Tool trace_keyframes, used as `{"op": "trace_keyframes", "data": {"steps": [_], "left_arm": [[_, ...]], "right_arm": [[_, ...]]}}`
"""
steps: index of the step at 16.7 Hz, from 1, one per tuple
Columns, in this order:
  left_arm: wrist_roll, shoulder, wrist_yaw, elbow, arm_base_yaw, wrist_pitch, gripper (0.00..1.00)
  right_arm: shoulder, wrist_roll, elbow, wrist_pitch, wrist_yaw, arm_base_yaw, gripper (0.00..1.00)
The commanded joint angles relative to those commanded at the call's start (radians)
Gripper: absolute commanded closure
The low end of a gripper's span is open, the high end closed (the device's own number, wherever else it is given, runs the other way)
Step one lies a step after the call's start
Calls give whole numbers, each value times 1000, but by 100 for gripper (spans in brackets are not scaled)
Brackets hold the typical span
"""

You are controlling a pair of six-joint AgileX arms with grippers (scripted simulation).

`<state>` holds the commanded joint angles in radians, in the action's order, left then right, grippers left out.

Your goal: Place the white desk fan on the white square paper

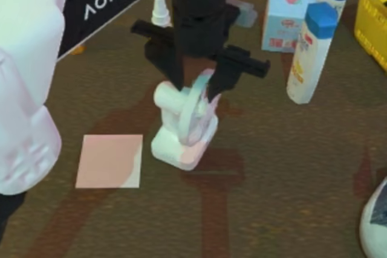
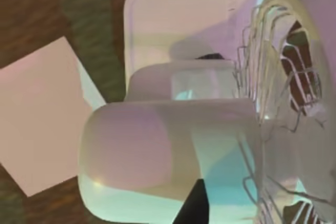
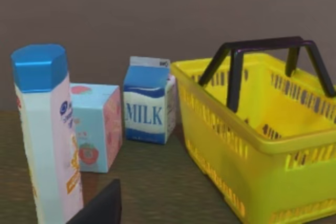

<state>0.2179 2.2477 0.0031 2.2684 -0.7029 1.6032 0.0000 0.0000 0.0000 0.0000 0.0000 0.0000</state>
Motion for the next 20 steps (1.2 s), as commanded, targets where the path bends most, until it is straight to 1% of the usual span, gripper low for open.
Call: {"op": "trace_keyframes", "data": {"steps": [2, 4, 6, 11, 14, 17, 20], "left_arm": [[-113, -30, -1, -53, 24, -13, 100], [-262, -74, -2, -119, 55, -35, 100], [-443, -130, -3, -194, 91, -64, 100], [-950, -288, -2, -400, 188, -150, 100], [-1189, -367, -2, -522, 240, -190, 100], [-1335, -424, -4, -617, 279, -217, 100], [-1382, -446, -5, -654, 293, -228, 100]], "right_arm": [[0, 0, 0, 0, 0, 0, 0], [0, 0, 0, 0, 0, 0, 0], [0, 0, 0, 0, 0, 0, 0], [0, 0, 0, 0, 0, 0, 0], [0, 0, 0, 0, 0, 0, 0], [0, 0, 0, 0, 0, 0, 0], [0, 0, 0, 0, 0, 0, 0]]}}
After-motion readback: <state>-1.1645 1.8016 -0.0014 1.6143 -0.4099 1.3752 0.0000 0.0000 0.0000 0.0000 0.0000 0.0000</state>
